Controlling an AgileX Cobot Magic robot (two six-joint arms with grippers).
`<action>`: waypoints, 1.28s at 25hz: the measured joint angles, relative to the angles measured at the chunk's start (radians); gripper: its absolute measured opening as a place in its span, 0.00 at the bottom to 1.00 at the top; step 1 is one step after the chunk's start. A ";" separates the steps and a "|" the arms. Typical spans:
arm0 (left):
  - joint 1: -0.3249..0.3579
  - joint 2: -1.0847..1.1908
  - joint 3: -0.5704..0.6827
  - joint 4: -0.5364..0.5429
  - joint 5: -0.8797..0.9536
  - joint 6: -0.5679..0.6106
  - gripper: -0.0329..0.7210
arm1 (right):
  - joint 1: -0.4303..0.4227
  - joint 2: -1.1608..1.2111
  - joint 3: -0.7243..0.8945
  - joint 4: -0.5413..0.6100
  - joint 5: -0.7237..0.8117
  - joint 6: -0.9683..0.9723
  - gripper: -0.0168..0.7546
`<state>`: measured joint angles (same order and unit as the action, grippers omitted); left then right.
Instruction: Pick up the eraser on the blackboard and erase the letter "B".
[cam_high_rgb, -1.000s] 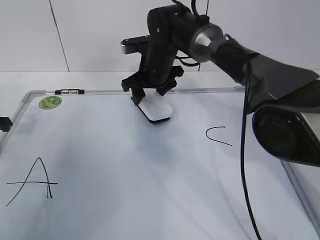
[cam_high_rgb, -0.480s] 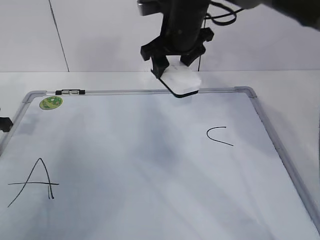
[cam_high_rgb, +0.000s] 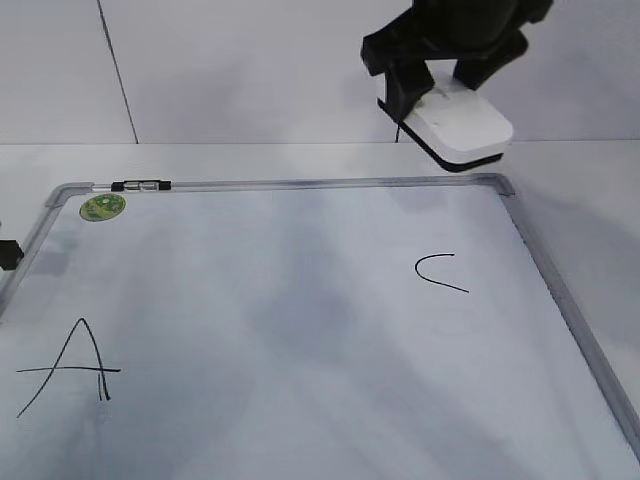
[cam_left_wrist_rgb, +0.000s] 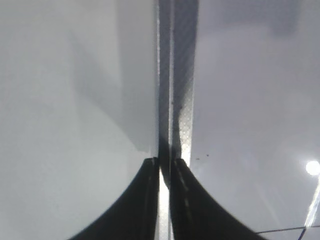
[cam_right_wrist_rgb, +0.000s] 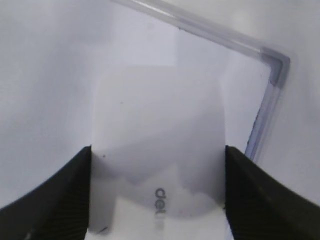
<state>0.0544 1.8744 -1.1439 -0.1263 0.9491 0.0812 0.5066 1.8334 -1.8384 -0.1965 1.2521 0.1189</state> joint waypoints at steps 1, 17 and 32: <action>0.000 0.000 0.000 0.000 0.005 0.000 0.12 | -0.005 -0.022 0.035 -0.002 0.000 0.011 0.70; 0.000 0.000 0.000 -0.016 0.022 0.000 0.11 | -0.250 -0.167 0.516 -0.003 -0.052 0.081 0.70; 0.000 0.000 0.000 -0.057 0.031 0.000 0.11 | -0.255 -0.173 0.735 0.001 -0.567 0.111 0.70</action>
<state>0.0544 1.8744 -1.1439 -0.1833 0.9801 0.0812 0.2521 1.6603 -1.1037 -0.1959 0.6853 0.2295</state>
